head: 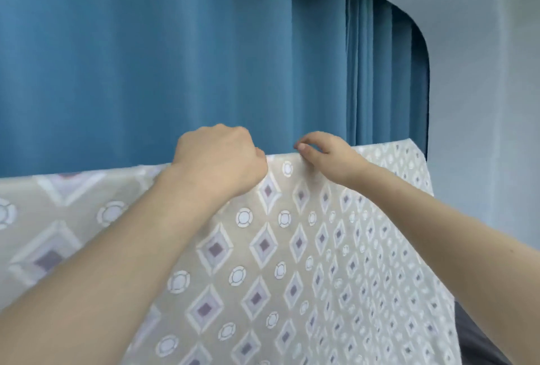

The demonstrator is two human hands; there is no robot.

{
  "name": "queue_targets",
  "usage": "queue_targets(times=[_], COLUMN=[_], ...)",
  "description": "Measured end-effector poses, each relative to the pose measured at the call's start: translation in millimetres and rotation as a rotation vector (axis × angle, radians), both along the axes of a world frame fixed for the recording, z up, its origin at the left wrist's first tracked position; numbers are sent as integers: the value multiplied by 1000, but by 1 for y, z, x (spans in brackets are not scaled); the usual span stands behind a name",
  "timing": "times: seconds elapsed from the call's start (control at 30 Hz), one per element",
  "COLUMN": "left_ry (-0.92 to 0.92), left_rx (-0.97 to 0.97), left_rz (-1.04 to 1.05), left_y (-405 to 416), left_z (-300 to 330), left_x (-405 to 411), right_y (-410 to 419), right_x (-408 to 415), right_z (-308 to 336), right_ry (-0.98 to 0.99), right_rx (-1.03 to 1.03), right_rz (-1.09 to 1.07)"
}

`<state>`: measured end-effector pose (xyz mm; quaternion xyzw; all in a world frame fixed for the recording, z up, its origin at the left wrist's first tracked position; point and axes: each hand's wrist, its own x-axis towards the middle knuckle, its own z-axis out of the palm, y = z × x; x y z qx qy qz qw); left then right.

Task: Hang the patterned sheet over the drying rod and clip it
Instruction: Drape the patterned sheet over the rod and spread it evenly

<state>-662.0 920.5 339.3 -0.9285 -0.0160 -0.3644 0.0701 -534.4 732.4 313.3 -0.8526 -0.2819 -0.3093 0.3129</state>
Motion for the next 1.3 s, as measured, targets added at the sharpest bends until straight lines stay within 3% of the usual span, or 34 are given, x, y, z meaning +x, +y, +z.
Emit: queue_targets(times=[0.17, 0.33, 0.6, 1.3], left_ry=[82, 109, 149, 48], left_rx=[78, 114, 123, 229], left_rz=[-3, 18, 17, -108], left_y=[-61, -129, -270, -426], left_z=[-10, -15, -26, -32], left_x=[43, 96, 225, 428], right_y=[-100, -192, -326, -442], right_x=[39, 71, 152, 353], right_z=[-20, -35, -56, -98], right_ry=[73, 210, 350, 606], right_rx=[118, 263, 281, 414], right_rz=[-170, -200, -239, -328])
